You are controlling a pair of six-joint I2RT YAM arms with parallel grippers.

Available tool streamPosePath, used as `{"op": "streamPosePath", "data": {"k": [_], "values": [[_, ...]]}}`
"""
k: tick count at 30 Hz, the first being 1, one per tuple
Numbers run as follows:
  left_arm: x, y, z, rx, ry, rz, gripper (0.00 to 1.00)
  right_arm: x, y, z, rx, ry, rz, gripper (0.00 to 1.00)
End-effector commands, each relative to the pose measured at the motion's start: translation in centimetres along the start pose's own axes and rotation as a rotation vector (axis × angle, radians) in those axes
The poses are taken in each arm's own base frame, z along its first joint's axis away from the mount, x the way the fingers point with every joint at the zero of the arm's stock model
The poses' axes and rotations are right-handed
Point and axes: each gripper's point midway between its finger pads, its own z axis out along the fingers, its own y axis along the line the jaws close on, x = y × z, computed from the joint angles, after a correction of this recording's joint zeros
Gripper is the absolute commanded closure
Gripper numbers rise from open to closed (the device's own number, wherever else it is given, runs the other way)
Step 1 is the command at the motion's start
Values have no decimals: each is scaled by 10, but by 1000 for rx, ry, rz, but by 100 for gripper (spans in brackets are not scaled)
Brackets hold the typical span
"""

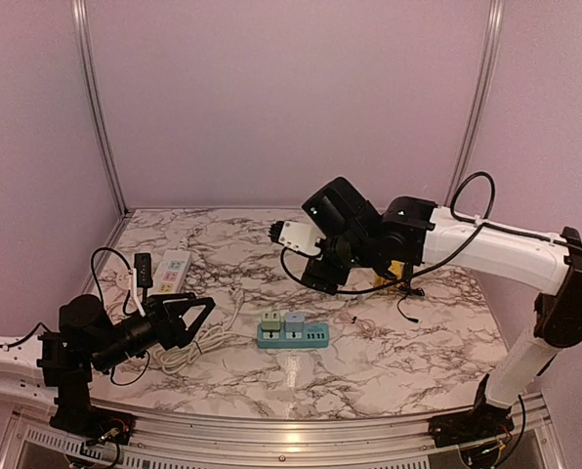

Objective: Insert the plug
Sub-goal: Move the socket to the center of the board.

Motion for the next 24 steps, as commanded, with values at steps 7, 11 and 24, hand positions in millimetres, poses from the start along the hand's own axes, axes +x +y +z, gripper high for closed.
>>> {"op": "streamPosePath", "data": {"k": [7, 11, 24], "values": [[27, 22, 16, -193, 219, 166, 1, 50, -42, -9, 270, 29, 285, 2], [38, 30, 22, -258, 302, 229, 1, 64, -54, -14, 260, 9, 415, 2], [74, 35, 38, -245, 502, 411, 1, 64, -10, -39, -18, -173, 614, 2]]}}
